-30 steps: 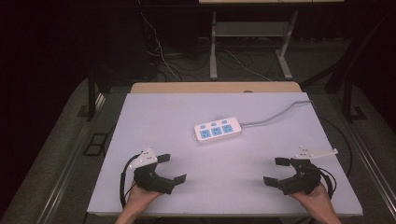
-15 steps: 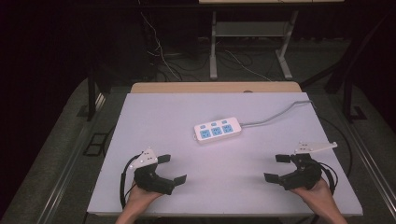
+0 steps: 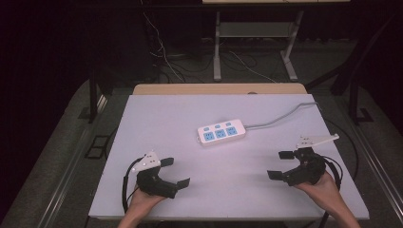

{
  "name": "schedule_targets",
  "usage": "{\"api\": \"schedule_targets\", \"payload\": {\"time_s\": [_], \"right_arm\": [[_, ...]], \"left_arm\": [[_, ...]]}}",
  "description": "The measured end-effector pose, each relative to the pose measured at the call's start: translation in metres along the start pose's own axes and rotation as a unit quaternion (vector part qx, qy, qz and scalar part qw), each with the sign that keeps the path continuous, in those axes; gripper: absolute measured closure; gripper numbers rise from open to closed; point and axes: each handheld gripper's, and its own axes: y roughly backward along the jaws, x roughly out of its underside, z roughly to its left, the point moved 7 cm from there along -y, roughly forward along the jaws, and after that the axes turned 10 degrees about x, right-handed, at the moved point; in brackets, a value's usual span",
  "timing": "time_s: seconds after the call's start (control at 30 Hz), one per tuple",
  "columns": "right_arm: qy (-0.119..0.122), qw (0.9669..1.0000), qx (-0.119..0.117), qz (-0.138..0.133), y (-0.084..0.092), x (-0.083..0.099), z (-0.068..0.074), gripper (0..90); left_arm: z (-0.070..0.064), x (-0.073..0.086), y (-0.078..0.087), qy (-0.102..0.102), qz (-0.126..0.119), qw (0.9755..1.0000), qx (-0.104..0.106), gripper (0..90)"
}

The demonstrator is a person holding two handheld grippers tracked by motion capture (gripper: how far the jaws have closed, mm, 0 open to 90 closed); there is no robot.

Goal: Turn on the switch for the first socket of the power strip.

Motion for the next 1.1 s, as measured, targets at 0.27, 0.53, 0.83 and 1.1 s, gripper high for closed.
{"api": "schedule_targets", "payload": {"time_s": [0.27, 0.53, 0.83, 1.1], "right_arm": [[0.003, 0.9999, -0.005, 0.010, -0.001, -0.009, -0.003, 0.1], [0.013, 0.9998, -0.005, 0.016, -0.002, -0.021, -0.004, 0.1], [0.018, 0.9996, -0.002, 0.021, -0.004, -0.033, -0.008, 0.1], [0.024, 0.9993, -0.001, 0.029, -0.007, -0.043, -0.012, 0.1]], "left_arm": [[0.000, 0.000, 0.000, 0.001, 0.000, 1.0000, 0.001, 0.0], [0.001, 0.000, 0.000, 0.001, -0.001, 1.0000, 0.001, 0.0], [0.001, 0.000, 0.001, 0.001, -0.002, 1.0000, 0.001, 0.0], [0.001, 0.000, 0.000, 0.001, 0.000, 1.0000, 0.004, 0.0]]}}
